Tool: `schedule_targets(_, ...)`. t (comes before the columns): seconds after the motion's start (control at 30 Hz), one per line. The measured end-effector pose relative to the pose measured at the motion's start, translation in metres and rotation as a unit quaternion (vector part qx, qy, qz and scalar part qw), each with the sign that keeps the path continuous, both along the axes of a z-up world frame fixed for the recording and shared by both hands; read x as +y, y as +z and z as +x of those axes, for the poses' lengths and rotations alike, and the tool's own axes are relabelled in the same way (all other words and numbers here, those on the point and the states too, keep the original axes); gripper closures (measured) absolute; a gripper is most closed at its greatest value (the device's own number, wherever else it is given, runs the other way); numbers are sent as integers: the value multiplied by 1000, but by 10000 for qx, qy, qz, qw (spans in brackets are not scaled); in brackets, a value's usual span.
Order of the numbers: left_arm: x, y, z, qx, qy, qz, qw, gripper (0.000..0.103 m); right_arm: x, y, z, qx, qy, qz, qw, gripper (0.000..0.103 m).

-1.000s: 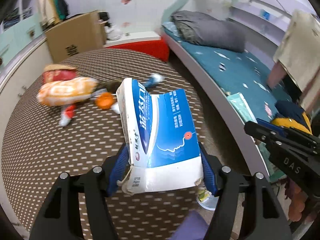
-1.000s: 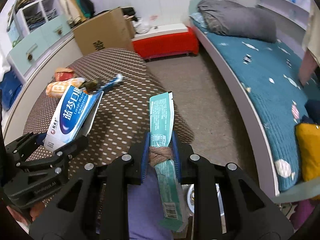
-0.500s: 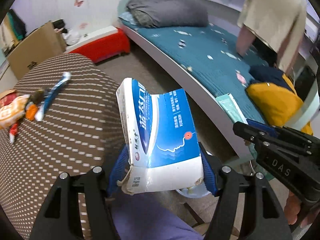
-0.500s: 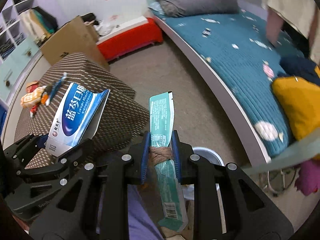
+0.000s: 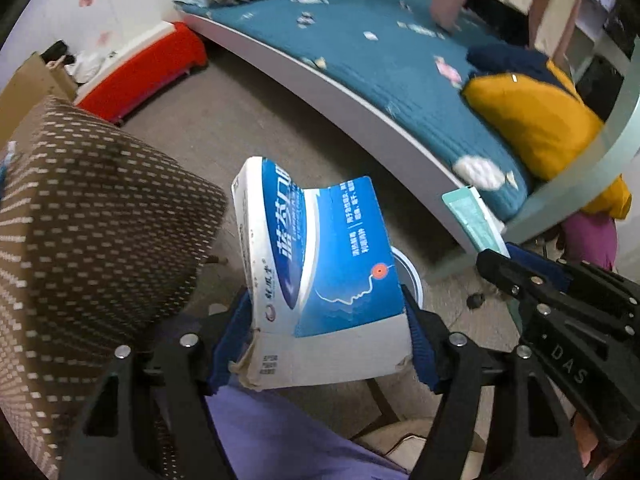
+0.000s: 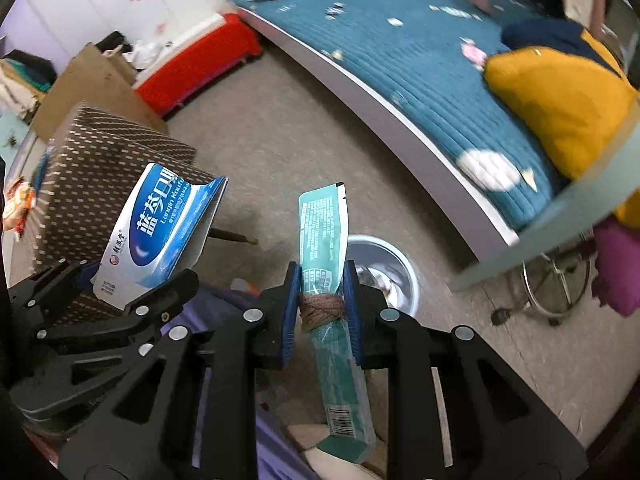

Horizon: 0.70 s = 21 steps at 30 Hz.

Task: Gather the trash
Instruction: 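Carry the toothpaste box and teal tube over to the bucket, then open both tools to drop the box and tube into the bucket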

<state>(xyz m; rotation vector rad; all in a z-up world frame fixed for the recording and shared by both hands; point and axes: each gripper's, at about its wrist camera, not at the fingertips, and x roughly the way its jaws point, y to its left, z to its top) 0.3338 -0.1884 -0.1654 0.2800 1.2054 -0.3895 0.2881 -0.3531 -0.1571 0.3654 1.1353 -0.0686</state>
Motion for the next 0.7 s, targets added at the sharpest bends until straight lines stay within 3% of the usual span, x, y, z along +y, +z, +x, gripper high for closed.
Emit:
schedule_targets(0.3,-21,-31,1,238,-166,212,9994,25,-17,-25,-13,371,-261,-35,9990,81)
schedule_targets(0.63,26,-31,13,311,309,233,9988,24,4,-31,7,451,-5,-64,9990,79)
schedule_targets(0.67,30,-30,14,313,350,232,9986,24,5,-31,9,452,-47,-51,9990,71)
schedule_targets(0.7,35,-30,15,310,398,230,9985,24,5,-32,12,491,-129,-30,9987,46)
